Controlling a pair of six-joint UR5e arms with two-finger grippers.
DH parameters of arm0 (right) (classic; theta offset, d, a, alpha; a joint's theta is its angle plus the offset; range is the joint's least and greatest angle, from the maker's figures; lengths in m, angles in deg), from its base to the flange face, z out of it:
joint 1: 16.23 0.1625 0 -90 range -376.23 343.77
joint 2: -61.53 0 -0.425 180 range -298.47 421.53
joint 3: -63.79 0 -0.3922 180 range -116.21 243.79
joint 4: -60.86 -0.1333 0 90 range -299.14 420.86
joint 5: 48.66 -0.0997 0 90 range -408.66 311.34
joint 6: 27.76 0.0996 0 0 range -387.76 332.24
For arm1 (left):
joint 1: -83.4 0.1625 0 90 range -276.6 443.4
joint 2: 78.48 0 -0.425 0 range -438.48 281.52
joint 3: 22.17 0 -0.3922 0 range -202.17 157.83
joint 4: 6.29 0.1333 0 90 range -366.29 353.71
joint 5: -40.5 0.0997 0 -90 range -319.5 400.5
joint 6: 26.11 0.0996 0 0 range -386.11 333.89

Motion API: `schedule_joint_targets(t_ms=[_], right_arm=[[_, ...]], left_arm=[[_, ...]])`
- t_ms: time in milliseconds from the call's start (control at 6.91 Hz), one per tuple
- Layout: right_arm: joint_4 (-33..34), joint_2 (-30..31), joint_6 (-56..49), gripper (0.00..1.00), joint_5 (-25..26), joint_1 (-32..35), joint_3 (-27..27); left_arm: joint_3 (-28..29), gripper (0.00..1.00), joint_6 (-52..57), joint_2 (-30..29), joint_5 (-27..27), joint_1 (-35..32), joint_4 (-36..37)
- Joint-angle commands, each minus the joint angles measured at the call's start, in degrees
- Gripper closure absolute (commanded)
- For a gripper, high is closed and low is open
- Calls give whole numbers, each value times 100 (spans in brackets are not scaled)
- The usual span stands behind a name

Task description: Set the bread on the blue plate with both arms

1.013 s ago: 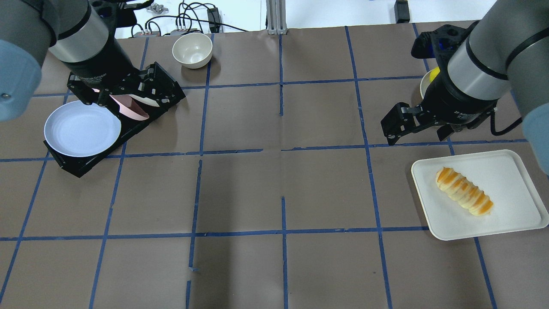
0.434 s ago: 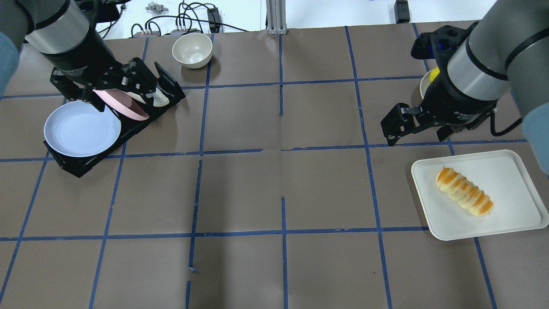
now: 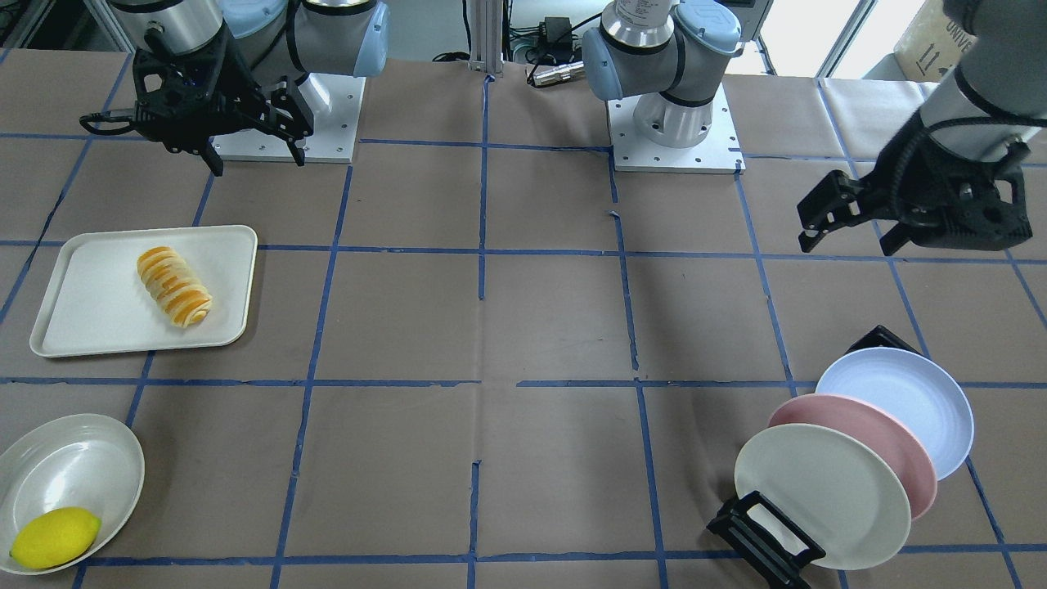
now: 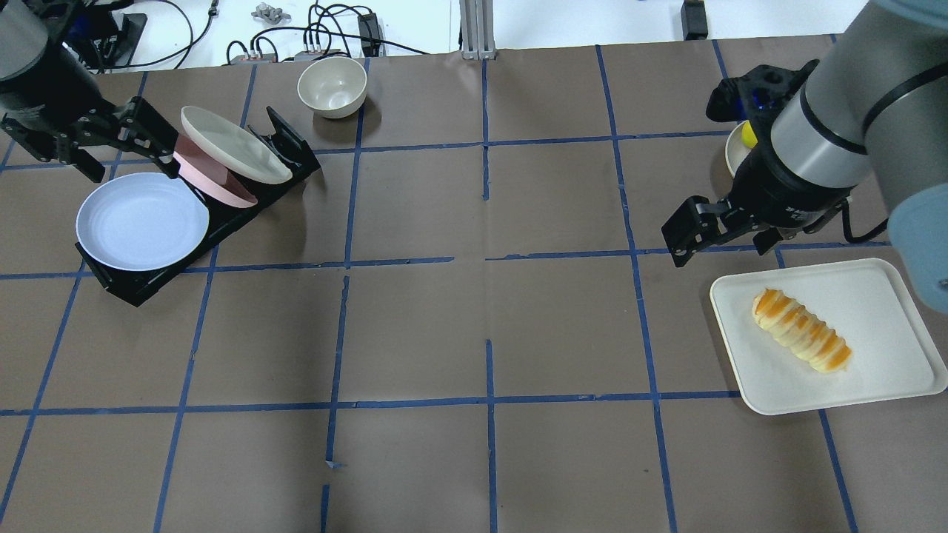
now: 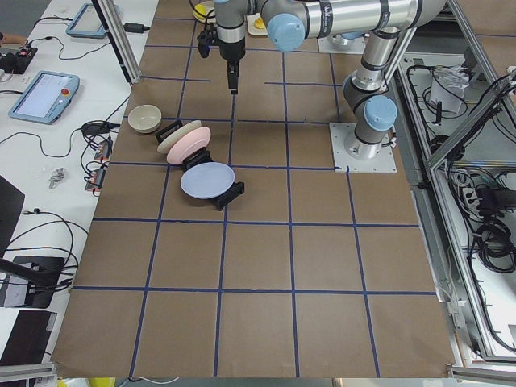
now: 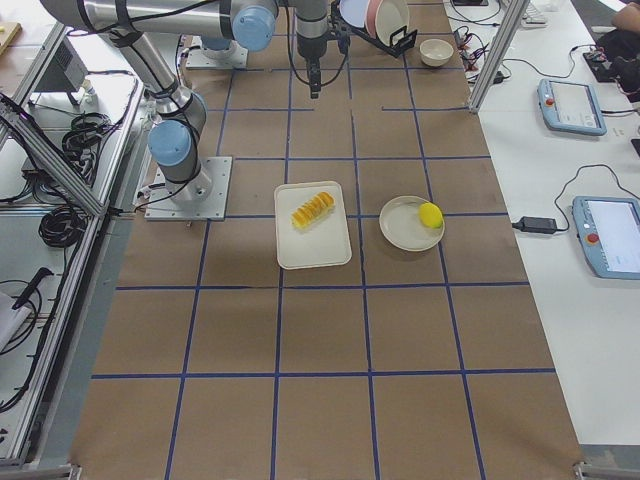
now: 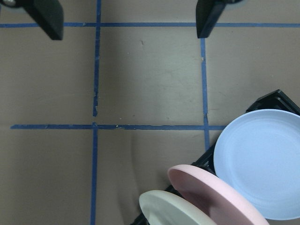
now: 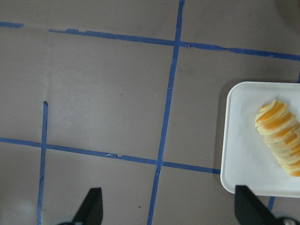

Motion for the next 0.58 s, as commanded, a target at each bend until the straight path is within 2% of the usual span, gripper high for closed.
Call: schedule_joint_targets(t_ms=[0,289,434], right_arm=[[853,-2,-1773,0,-81,-1101,1047],[2475,-228,-3616,0,-73,-1720,1884],[3101,-561,-4114,0,-82,-1992,2035]], left_arm=[[303,0,1138,-713,-27,812,131],[1109,0,2019,-1714,-27,1261,299],[1496,0,2423,-2241,-35,1480,299]])
